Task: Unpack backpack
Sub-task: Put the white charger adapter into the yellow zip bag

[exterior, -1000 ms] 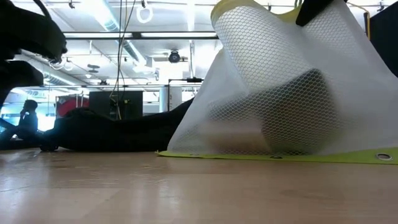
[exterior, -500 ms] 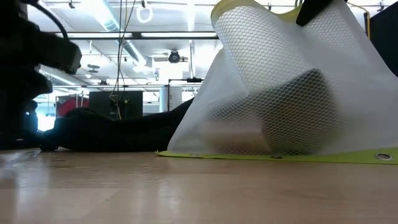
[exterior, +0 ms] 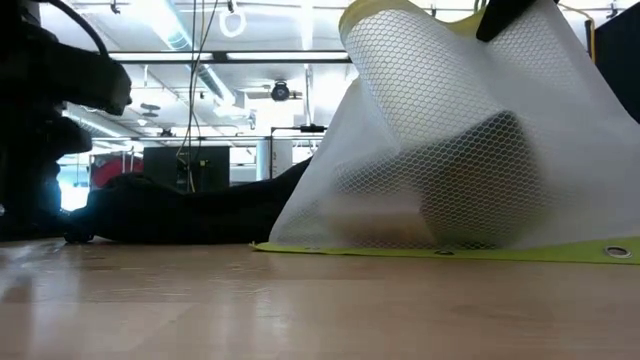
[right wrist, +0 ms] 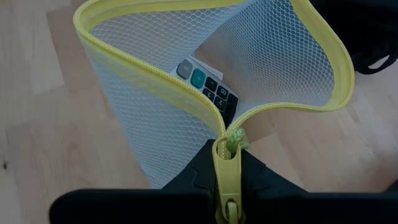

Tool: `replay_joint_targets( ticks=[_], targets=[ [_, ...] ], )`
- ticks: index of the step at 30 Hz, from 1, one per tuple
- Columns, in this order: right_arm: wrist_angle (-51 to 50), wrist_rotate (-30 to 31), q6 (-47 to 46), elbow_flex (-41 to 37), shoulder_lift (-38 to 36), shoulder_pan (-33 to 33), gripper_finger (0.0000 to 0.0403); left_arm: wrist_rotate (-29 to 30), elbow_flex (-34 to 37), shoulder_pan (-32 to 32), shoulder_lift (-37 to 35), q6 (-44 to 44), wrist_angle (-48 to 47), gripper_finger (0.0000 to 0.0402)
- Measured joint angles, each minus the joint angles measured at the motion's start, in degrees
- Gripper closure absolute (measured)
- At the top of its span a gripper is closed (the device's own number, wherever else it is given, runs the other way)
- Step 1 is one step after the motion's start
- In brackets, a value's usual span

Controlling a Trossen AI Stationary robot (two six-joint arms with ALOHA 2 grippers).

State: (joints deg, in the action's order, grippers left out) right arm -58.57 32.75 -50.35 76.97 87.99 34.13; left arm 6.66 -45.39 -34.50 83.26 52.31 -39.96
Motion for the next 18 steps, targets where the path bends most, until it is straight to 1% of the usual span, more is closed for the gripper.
replay_joint_targets(
  ticks=[5, 8, 10, 14, 17, 18],
  targets=[
    [0.0, 0.0, 0.0, 0.0, 0.0, 0.0, 0.0403, 1.1, -0.1, 1.0, 0.0, -4.5, -0.5, 0.0218],
    [0.0, 0.1, 0.4, 0.0, 0.0, 0.0, 0.0403, -0.8, -1.0, 3.0, 0.0, -7.7, -5.3, 0.0210],
    [0.0, 0.1, 0.9, 0.0, 0.0, -0.1, 0.0403, -2.0, -1.6, 4.1, 0.0, -10.1, -8.1, 0.0197],
    [0.0, 0.1, 1.5, 0.0, 0.0, -0.1, 0.0403, -3.8, -2.9, 6.7, 0.0, -13.1, -9.0, 0.0149],
    [0.0, 0.3, 2.0, 0.0, 0.0, -0.2, 0.0403, -5.5, -3.1, 8.6, 0.0, -13.0, -9.3, 0.0097],
    [0.0, 0.3, 2.1, 0.0, 0.0, -0.2, 0.0403, -6.9, -3.1, 9.1, 0.0, -12.2, -9.4, 0.0079]
  ],
)
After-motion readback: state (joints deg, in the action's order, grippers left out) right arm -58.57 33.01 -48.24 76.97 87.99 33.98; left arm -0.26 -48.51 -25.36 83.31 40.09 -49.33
